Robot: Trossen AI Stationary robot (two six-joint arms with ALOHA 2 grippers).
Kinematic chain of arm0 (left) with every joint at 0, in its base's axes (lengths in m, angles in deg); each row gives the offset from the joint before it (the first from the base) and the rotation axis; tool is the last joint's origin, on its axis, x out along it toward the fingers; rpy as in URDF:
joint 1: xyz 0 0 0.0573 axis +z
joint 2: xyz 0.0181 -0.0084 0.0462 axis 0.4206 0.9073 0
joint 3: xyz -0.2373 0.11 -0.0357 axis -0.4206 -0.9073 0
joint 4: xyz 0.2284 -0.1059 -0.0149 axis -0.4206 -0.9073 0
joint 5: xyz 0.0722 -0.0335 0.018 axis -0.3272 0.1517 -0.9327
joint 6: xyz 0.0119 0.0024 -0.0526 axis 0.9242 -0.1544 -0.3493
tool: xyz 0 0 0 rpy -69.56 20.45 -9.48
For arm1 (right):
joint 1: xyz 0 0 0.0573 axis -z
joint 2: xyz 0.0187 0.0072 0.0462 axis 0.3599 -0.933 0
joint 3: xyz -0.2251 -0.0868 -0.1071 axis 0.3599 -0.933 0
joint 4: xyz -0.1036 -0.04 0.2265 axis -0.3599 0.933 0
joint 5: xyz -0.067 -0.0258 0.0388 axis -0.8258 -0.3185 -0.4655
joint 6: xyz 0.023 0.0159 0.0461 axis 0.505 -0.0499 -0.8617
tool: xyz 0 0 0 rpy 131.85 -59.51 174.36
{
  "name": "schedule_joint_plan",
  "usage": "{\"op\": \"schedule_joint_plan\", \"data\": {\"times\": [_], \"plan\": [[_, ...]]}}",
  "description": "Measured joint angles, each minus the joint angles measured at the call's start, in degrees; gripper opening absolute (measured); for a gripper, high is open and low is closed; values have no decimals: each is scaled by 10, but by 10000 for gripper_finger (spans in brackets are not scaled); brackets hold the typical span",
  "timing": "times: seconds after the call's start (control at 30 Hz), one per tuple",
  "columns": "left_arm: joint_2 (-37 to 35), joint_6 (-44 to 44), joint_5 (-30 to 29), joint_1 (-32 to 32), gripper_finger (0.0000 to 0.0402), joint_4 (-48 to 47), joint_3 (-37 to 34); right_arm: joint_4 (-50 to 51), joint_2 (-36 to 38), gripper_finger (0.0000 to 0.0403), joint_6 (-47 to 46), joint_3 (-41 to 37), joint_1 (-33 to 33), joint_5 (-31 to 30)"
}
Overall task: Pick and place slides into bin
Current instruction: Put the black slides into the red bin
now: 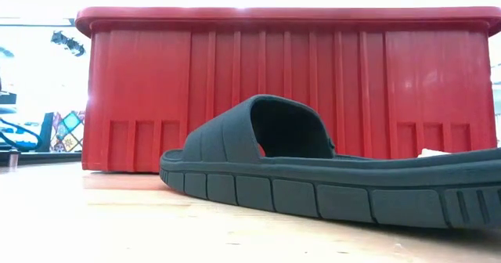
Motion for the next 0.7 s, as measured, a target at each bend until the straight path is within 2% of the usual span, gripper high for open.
{"op": "schedule_joint_plan", "data": {"times": [0.17, 0.33, 0.6, 0.7], "plan": [[-6, -55, 0, -29, 193, -38, 0, 4, -51, 317, 28, -10, -9, -9], [-5, -74, 0, -55, 222, -44, 0, 9, -90, 334, 38, -18, 4, -11], [-5, -99, -13, -69, 233, -47, 0, 14, -137, 394, 102, -18, 45, 13], [-5, -108, -13, -69, 232, -61, 0, 20, -155, 396, 101, -18, 62, 34]]}}
